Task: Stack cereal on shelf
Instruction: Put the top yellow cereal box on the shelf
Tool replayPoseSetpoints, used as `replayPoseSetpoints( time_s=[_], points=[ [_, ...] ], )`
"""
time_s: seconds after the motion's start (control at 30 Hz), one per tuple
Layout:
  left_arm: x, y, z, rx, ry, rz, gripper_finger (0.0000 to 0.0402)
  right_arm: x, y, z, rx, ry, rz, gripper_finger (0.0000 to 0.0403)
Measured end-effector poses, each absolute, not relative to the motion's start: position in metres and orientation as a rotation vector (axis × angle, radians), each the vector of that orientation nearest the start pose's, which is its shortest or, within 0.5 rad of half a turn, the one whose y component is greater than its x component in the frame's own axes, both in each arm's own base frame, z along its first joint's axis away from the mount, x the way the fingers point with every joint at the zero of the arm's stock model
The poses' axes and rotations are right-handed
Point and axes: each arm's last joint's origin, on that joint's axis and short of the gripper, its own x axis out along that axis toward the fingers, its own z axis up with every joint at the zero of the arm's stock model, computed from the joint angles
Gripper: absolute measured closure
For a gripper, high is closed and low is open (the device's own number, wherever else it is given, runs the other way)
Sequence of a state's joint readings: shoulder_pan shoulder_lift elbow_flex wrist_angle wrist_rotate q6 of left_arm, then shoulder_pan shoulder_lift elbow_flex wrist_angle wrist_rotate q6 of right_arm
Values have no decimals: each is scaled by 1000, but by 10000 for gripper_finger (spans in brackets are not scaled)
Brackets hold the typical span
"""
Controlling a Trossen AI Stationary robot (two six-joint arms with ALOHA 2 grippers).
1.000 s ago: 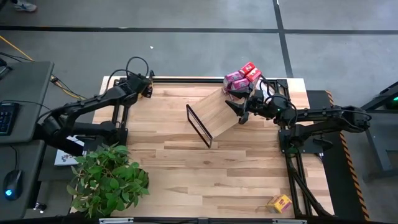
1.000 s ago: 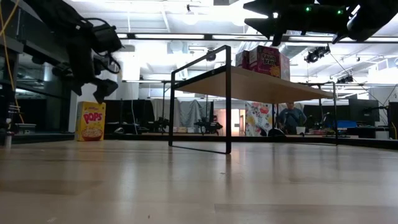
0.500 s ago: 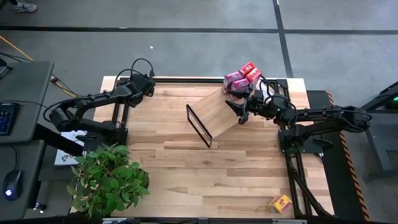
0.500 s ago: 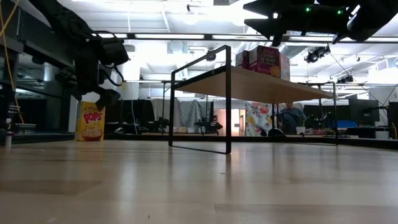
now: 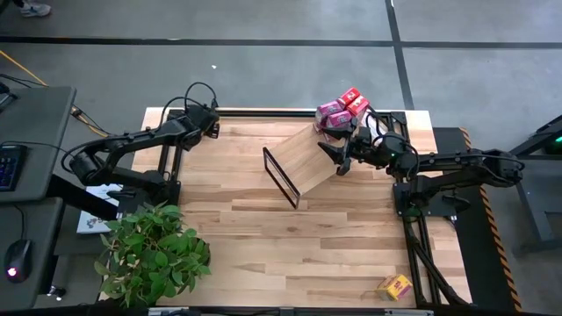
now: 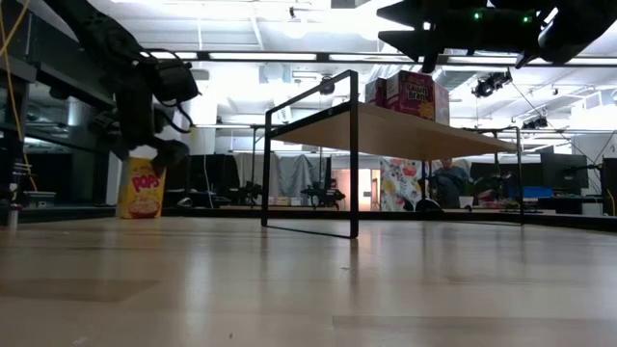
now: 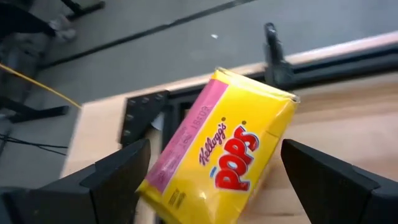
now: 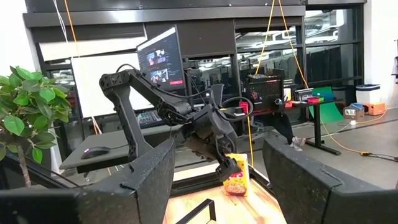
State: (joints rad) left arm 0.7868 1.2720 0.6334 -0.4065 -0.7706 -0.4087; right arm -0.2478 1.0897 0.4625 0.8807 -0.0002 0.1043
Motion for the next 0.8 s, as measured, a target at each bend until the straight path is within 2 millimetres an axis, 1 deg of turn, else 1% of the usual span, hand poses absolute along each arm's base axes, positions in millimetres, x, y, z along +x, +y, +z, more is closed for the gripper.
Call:
replayPoseSetpoints(
  time_s=[0.13,0.33,0.4,0.5,0.67,0.8],
  points=[
    [139,172,180,-359,848,1566,51,218,-55,267,72,-264,-233,168],
    [138,172,180,-362,853,1559,51,218,-55,267,72,-264,-233,168],
    [138,172,180,-362,854,1558,57,218,-55,267,72,-264,-233,168],
    [138,172,180,-362,853,1558,85,218,-55,267,72,-264,-233,168],
    [138,172,180,-362,851,1559,161,218,-55,267,72,-264,-233,168],
    [139,172,180,-369,847,1555,203,218,-55,266,72,-264,-233,168]
  ],
)
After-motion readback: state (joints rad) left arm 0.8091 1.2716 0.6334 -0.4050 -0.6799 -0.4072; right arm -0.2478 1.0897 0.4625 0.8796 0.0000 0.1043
